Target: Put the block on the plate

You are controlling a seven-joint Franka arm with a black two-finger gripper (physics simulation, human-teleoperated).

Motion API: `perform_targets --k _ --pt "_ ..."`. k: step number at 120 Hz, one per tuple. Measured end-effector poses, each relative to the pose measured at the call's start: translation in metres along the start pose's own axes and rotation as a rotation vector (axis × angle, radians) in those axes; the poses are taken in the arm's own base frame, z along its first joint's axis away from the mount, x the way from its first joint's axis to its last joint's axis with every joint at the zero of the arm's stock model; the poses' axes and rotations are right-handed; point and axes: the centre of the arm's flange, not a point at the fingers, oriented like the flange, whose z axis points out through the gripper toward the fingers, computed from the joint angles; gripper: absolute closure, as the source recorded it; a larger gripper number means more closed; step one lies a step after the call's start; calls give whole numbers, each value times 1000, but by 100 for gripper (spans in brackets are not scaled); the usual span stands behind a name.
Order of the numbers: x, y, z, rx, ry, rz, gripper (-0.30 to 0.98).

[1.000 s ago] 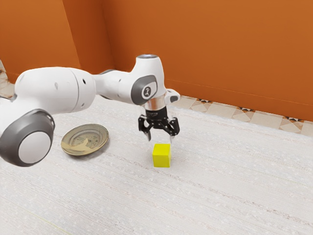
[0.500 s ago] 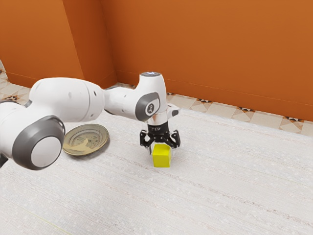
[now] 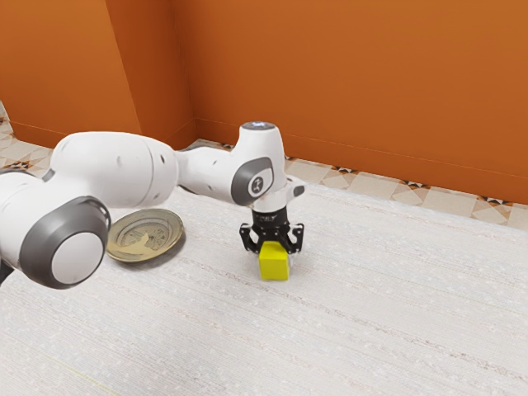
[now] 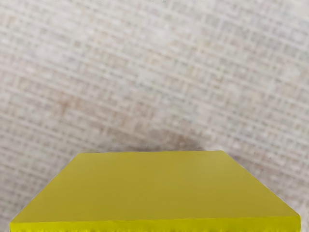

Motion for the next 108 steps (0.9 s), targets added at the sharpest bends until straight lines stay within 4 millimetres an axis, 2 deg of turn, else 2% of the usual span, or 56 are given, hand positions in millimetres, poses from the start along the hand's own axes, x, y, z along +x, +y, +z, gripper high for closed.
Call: perform_targets --k 12,24,44,66,81,108 --pt "-1 -1 -13 2 3 -5 29" --pt "-6 -6 -34 0 3 -14 29" --pt "-13 -43 -68 6 0 -57 29" --pt "-13 -109 -91 8 -9 -130 29" --pt "-14 -146 -103 0 -19 -162 29" --pt "3 -230 -119 -2 -24 -216 29"
